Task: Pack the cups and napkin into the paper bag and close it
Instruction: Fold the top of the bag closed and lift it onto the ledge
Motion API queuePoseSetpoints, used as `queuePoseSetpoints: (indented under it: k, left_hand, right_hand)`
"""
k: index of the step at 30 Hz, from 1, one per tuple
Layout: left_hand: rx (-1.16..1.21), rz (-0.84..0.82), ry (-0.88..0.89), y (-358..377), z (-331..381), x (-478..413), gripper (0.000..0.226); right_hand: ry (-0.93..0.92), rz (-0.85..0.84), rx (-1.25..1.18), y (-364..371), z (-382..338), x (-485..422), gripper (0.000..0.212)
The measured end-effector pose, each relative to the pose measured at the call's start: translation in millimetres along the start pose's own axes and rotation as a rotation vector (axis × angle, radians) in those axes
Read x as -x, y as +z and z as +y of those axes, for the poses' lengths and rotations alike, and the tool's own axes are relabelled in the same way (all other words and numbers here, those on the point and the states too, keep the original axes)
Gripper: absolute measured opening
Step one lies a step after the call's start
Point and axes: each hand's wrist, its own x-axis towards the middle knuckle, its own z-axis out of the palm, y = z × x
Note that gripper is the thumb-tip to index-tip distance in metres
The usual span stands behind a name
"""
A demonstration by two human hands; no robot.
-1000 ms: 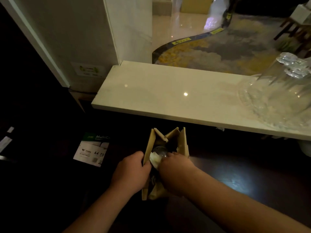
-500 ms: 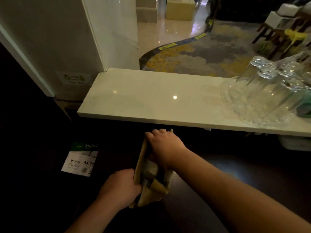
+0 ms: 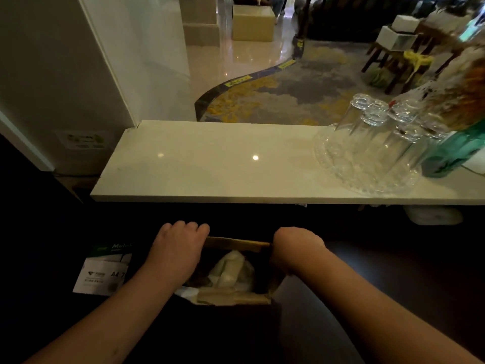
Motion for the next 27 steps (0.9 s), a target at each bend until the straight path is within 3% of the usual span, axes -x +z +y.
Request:
queuePoseSetpoints:
  k: [4,7,11,14,17,18,21,27]
  left_hand:
    - [0.000,-0.010,0.061,3.4,1.6,-2.6,0.018]
    - [0.058,-0.021,0.064,0.2,1.2,2.5,0.015]
    - [0.122,-0.159,0.057,-7.1,-2.8,17.1,0.070]
    - [0.314,-0.324,0.039,-18.9,-2.8,26.3,0.078]
    - [0.314,-0.567,0.085,-32.7,4.5,38.8,0.143]
    - [0.248,-0.567,0.109,-31.1,6.5,41.8,0.151]
    - [0.132,-0.403,0.130,-16.0,10.3,44.8,0.134]
    - [0.143,-0.029,0.164,12.6,2.3,40.0,0.047]
  right_hand:
    - [-0.145,0.270,-0.025,6.8,-10.2,2.0,0.052]
    - [-0.286,0.322,-0.011,15.8,-18.9,-4.2,0.048]
    - [-0.390,0.325,-0.018,24.4,-14.1,-10.6,0.027]
    - [-0.454,0.348,-0.064,25.5,-8.5,-10.0,0.008]
    - [-0.472,0.349,-0.089,27.7,-2.0,-11.9,0.009]
    - [-0.475,0.343,-0.094,29.1,-0.1,-13.1,0.014]
    - [-0.504,0.333,-0.123,29.8,4.5,-13.2,0.026]
    - [-0.625,0.283,-0.180,32.4,11.4,-2.7,0.032]
